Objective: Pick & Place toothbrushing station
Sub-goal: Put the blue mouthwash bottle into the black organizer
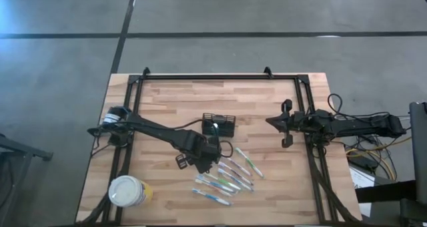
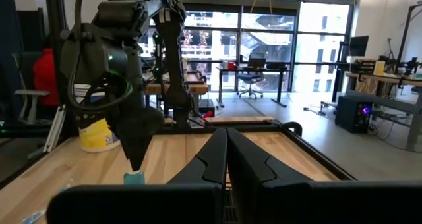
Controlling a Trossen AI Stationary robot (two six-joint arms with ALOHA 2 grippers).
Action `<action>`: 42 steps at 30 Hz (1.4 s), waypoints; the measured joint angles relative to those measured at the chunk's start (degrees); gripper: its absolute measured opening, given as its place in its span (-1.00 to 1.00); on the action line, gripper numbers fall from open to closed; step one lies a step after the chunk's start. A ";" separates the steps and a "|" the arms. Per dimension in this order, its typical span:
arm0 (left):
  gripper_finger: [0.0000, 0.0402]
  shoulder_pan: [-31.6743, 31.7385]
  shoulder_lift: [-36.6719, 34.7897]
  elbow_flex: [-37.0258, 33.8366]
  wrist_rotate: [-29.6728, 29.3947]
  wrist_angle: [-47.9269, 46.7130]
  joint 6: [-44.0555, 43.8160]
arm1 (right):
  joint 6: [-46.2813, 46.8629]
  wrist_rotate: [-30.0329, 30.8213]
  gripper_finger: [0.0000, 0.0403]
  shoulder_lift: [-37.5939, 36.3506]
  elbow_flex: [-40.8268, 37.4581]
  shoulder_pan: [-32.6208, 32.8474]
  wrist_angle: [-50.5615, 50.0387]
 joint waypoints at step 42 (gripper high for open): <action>-0.53 2.21 -4.09 0.17 7.20 1.45 -5.59 | -0.70 0.07 -0.96 0.02 0.00 -0.02 0.04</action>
